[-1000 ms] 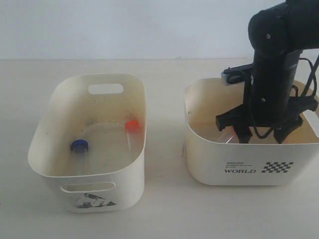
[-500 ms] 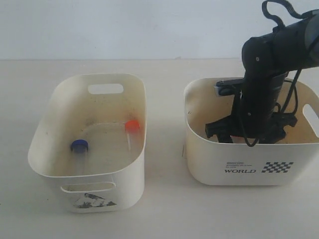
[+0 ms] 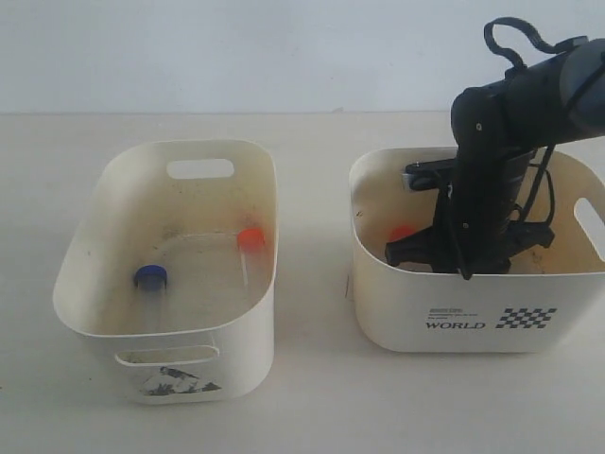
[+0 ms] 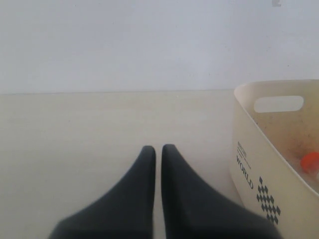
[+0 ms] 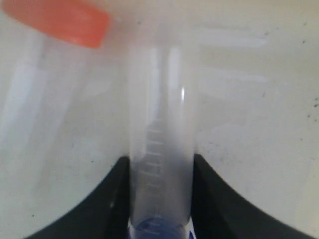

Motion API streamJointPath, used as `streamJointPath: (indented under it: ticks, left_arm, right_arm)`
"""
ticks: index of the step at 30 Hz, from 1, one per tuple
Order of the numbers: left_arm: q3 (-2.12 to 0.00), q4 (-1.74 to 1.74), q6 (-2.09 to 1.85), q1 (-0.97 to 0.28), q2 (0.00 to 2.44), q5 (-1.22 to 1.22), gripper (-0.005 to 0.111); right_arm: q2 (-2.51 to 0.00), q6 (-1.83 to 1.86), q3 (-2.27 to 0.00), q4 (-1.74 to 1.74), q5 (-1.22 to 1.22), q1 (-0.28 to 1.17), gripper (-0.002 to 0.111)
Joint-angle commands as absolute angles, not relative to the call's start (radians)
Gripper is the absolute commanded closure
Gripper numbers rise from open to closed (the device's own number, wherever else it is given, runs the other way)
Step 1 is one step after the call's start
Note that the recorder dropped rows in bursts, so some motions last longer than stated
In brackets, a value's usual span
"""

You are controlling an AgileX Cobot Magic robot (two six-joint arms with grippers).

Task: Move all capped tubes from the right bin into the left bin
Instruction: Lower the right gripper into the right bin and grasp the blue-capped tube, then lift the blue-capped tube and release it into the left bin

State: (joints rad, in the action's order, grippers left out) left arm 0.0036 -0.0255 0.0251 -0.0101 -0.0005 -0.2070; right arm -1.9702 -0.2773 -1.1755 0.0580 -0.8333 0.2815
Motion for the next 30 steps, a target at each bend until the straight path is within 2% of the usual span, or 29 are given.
streamJointPath:
  ticks: [1,7,30]
  left_arm:
    - [0.0,-0.019,0.035,-0.01,0.0,-0.202,0.102]
    - [0.0,-0.019,0.035,-0.01,0.0,-0.202,0.102]
    - [0.0,-0.019,0.035,-0.01,0.0,-0.202,0.102]
  right_arm:
    - [-1.972,-0.279,-1.175,0.06,-0.815,0.278,0.108]
    - [-1.934,-0.279,-1.177,0.063,-0.836,0.278,0.108]
    - [-1.535,-0.247,-1.177,0.038,-0.83,0.278,0.108]
